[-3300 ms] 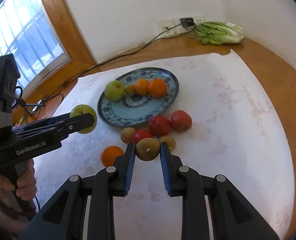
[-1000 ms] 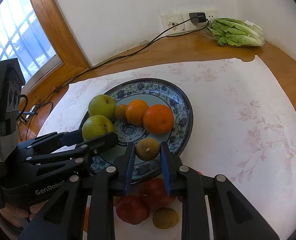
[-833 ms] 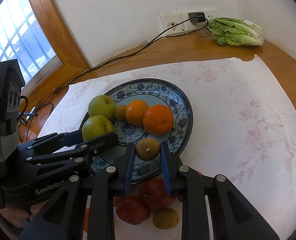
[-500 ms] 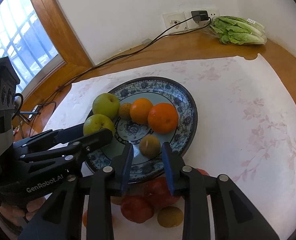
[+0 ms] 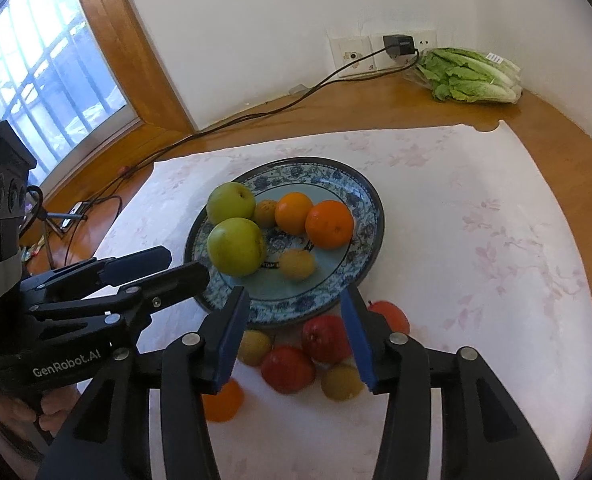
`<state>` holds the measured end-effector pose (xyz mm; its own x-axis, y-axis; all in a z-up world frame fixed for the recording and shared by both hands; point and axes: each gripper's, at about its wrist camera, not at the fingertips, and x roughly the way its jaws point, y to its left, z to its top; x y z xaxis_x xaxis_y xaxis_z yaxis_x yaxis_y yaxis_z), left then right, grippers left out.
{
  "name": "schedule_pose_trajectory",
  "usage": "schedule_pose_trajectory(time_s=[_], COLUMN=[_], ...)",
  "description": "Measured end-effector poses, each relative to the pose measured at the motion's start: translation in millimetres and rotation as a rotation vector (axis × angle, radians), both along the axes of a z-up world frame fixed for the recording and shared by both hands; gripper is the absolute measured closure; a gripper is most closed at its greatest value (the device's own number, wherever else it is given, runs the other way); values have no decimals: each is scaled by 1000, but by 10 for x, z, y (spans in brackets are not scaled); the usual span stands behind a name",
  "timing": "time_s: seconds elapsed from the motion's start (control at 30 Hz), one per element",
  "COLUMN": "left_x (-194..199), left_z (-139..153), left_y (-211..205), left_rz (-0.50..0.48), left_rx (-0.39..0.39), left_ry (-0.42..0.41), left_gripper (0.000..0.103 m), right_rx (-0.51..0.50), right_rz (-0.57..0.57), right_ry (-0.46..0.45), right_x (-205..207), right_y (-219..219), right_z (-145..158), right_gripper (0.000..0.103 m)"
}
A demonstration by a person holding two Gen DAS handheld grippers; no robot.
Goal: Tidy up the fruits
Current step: 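Open both tools to release the pear and kiwi on the plate, then withdraw, then grasp an orange with the left tool while the right tool grasps another brown kiwi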
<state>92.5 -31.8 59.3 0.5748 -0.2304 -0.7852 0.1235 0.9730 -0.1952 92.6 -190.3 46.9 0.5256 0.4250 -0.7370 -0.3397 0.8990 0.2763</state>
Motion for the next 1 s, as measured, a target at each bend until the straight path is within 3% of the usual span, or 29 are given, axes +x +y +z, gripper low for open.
schedule_pose_trajectory(time_s=[0.6, 1.0], left_x=[-467, -557], left_z=[-120, -247], left_y=[-316, -489], left_rz=[-92, -123], left_rx=[42, 90], left_ry=[22, 19], left_gripper=[43, 44], right_rx=[-28, -16], right_rz=[-57, -76], right_ry=[-1, 30], right_x=[-493, -543], right_y=[-323, -421], right_z=[-12, -159], right_gripper=[54, 54])
